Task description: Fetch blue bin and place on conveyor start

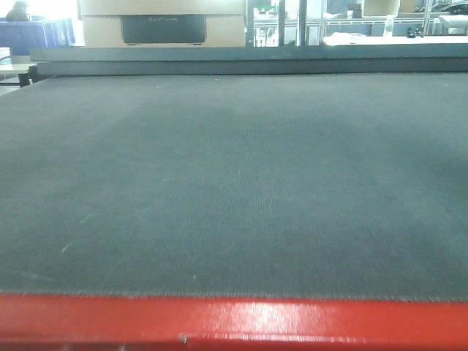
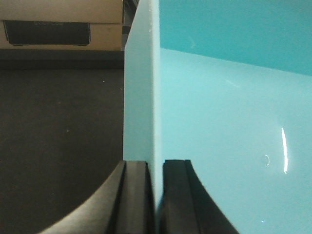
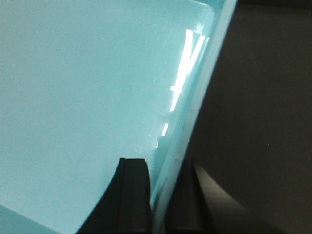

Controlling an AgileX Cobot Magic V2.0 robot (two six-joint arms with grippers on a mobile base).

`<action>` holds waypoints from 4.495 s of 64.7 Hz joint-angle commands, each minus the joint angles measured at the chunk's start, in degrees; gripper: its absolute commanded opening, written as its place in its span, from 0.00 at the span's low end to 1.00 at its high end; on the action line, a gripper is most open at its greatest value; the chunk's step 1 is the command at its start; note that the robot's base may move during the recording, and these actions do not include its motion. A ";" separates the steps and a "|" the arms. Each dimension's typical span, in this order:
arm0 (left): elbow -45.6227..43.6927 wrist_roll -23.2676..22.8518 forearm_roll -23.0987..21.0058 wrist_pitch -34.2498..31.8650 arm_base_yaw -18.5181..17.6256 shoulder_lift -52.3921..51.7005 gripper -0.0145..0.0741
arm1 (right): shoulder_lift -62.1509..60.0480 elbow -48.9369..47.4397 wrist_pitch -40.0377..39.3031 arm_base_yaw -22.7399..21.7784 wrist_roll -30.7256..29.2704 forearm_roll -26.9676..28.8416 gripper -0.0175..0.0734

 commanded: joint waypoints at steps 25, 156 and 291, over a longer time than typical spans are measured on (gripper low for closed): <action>-0.62 -0.10 3.16 -3.71 0.45 -0.91 0.04 | -0.72 -0.51 -0.24 -0.58 -2.00 -3.80 0.03; 15.63 -0.10 2.21 1.24 0.55 2.68 0.04 | 3.85 7.20 -1.56 -0.58 -2.00 -2.29 0.03; 51.41 -0.10 9.62 -19.37 0.55 -29.09 0.04 | -24.38 48.10 -26.53 -7.16 -0.65 -9.15 0.01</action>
